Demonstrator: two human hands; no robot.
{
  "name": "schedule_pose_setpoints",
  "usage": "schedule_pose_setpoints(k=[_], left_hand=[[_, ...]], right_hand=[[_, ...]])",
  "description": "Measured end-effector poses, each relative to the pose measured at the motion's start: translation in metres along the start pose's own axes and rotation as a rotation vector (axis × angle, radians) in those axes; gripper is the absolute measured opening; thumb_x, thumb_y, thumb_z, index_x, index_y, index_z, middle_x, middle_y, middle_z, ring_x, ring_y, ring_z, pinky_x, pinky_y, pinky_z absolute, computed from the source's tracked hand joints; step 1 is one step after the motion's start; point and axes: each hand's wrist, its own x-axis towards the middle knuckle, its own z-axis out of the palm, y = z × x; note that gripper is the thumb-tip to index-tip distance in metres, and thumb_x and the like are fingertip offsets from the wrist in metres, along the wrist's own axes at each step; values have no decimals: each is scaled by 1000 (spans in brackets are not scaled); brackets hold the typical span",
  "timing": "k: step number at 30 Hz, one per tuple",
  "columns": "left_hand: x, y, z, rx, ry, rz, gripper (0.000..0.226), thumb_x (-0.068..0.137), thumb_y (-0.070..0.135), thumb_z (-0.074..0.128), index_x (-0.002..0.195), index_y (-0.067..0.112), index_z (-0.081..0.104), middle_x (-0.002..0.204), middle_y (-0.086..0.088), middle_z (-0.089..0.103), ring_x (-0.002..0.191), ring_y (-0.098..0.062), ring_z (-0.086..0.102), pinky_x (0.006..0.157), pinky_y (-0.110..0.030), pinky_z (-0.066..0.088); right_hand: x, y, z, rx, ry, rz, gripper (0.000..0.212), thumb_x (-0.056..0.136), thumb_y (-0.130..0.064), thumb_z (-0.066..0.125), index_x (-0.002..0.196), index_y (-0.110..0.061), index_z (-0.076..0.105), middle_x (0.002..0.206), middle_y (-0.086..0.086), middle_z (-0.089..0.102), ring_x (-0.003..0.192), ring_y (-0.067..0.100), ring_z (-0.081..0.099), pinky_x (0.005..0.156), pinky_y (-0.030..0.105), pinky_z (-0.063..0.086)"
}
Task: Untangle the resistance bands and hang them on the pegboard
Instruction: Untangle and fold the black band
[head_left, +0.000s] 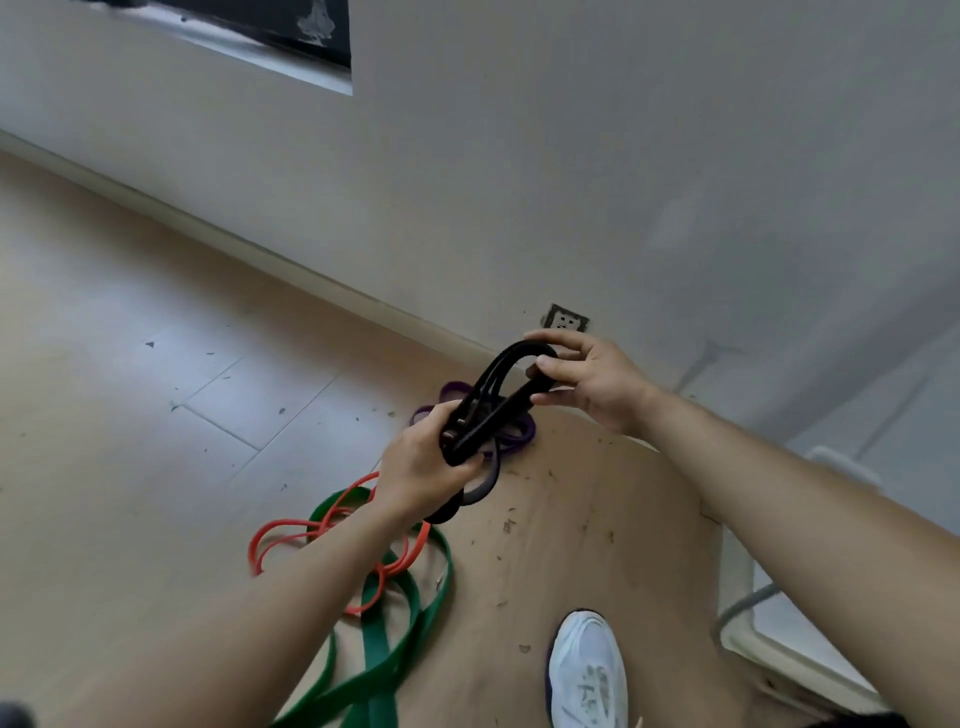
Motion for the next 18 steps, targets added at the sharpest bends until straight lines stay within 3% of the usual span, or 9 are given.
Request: schedule_pose_setpoints(k=[3, 6, 9, 11, 15, 18], left_hand=[[8, -26, 15, 55, -116, -2, 60, 74, 49, 67, 131, 33, 59, 99, 21, 68, 86, -3, 67, 69, -17, 50], [17, -55, 36, 126, -270, -2, 52, 79, 35, 75, 129, 34, 62, 94, 23, 66, 84, -1, 65, 64, -7, 40], [28, -79, 62, 152, -385, -20, 48, 80, 29, 73, 127, 35, 63, 94, 19, 70, 80, -2, 62, 66, -21, 49], [38, -92, 83, 190, -446, -42, 49, 82, 28, 72, 129, 34, 61, 97, 15, 71, 83, -4, 63, 66, -22, 50], [61, -114, 121, 242, -541, -54, 56, 81, 31, 72, 135, 31, 58, 111, 9, 71, 99, -14, 67, 79, -37, 59], [79, -127, 150, 268, -571, -36, 56, 80, 38, 71, 134, 34, 56, 115, 9, 69, 105, -16, 66, 82, -39, 58]], right_hand=[[19, 37, -16, 16, 90, 83, 28, 98, 6, 57, 117, -10, 68, 105, 15, 65, 92, 22, 70, 70, 35, 64], [34, 85, -30, 34, 151, 200, 28, 97, 7, 56, 116, -10, 68, 101, 14, 67, 82, 21, 73, 65, 32, 64], [48, 132, -41, 12, 199, 312, 31, 98, 6, 56, 123, -10, 65, 103, 15, 67, 86, 24, 73, 64, 33, 65], [60, 162, -52, -16, 249, 372, 32, 98, 4, 58, 124, -13, 64, 106, 15, 70, 88, 27, 73, 67, 34, 65], [86, 218, -76, -55, 327, 472, 34, 97, 1, 62, 127, -15, 61, 111, 18, 73, 86, 25, 74, 62, 30, 63], [107, 252, -95, -107, 399, 495, 34, 96, 0, 62, 126, -15, 57, 112, 20, 71, 81, 22, 72, 58, 27, 59]])
